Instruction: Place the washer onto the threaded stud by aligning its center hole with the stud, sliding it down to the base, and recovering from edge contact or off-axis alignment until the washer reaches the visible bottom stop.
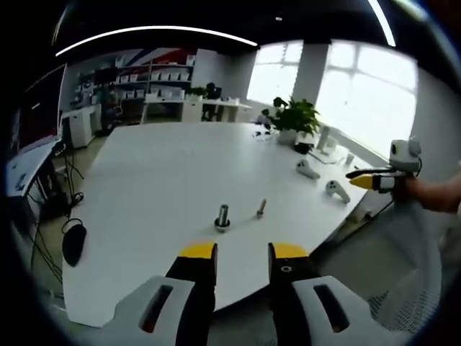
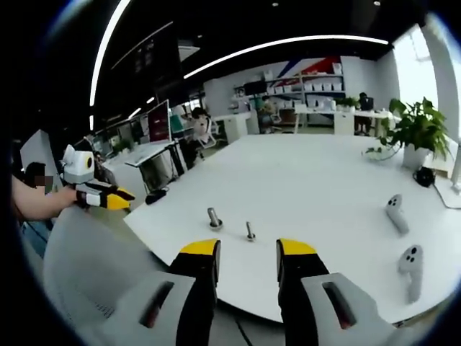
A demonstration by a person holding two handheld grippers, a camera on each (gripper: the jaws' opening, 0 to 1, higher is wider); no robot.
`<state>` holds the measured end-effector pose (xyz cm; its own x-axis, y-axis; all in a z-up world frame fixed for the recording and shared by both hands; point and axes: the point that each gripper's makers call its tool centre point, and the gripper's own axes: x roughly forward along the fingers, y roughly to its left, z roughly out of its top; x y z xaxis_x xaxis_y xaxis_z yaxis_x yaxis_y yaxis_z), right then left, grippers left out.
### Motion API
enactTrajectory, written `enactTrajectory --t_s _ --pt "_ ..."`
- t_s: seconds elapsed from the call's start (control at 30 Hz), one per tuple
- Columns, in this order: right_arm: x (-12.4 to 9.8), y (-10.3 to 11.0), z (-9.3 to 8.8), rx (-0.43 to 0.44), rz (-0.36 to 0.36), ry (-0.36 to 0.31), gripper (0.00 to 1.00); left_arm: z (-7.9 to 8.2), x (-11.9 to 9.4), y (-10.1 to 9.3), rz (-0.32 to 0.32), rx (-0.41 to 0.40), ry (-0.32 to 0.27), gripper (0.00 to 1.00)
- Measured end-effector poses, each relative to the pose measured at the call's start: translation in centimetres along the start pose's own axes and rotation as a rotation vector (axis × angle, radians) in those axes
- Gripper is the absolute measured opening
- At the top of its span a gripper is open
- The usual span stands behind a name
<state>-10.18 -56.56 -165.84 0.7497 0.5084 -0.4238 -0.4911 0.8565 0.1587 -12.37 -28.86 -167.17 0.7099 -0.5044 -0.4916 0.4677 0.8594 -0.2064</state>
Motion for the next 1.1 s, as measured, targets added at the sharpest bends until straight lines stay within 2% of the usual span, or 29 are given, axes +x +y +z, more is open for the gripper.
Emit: enactTrajectory --t_s 0.07,0.17,0.4,0.57,1.0,1.1 --pt "-0.1 -0.3 0.1 0.010 -0.012 -0.007 0.34 0.1 0.0 0.0 0.000 0.004 -0.007 0.26" --pt "-0.1 -0.6 0.2 0.014 -0.026 -0.014 0.35 -0.4 0.2 -0.3 -0.008 0.010 0.022 0.26" --pt "0.1 -0.6 -0.5 0.023 -0.024 0.021 0.37 -0.3 0.1 0.5 0.021 0.004 0.012 0.29" --pt "0.0 -0.6 -0.6 0.027 -0.031 0.023 0.37 -0.7 0.2 0.4 0.019 0.015 0.035 0.29" --pt "0.1 -0.2 -0.9 0.019 -0.008 0.040 0.38 -0.5 0.0 0.6 0.028 0.005 0.022 0.29" --pt "0.3 0.1 -1.5 0.006 0.003 0.068 0.38 -0.5 -0.1 0.6 0.033 0.010 0.020 0.29"
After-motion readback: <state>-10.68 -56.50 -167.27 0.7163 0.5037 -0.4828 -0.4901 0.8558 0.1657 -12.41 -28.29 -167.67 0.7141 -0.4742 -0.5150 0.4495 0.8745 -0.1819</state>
